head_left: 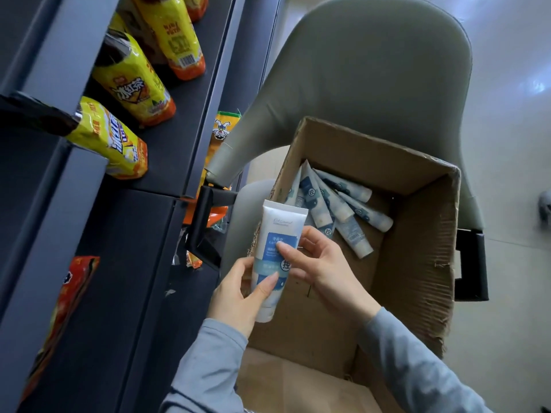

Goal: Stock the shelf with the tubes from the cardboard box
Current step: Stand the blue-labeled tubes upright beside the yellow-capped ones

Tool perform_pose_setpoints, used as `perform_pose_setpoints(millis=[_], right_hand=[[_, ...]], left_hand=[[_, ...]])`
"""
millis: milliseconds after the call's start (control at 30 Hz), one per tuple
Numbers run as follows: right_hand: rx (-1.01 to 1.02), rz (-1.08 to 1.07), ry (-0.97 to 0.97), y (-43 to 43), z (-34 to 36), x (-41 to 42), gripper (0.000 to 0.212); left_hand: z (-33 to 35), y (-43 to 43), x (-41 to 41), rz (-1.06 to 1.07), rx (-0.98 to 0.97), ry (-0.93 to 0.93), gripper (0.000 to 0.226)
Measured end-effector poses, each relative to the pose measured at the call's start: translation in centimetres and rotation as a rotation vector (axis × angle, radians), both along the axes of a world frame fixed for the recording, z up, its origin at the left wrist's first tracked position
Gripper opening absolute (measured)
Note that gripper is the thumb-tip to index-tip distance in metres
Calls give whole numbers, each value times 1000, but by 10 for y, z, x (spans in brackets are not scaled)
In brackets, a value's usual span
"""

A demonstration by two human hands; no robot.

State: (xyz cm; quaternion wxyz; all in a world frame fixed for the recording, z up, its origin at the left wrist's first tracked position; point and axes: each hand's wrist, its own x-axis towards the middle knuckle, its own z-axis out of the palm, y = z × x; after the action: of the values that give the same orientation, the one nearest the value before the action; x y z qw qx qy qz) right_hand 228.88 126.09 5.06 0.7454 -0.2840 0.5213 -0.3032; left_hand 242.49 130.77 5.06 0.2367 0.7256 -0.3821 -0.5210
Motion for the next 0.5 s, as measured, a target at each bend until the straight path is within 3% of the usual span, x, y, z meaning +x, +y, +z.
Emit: perform_pose_setpoints(millis=[200,333,400,500], right_hand=[[-6,-18,-31,-20,-15,-5,31],[-82,-174,369,-48,-62,-21,16],[-149,-131,583,-59,-88,-26,28],[-220,29,751,-74,-115,-27,46]], left_hand=[[0,5,5,69,2,149,22],[0,10,9,181,-24,212,37],[-1,10,12,233,-37,237,32],[-2,9,16,281,-39,259,21]])
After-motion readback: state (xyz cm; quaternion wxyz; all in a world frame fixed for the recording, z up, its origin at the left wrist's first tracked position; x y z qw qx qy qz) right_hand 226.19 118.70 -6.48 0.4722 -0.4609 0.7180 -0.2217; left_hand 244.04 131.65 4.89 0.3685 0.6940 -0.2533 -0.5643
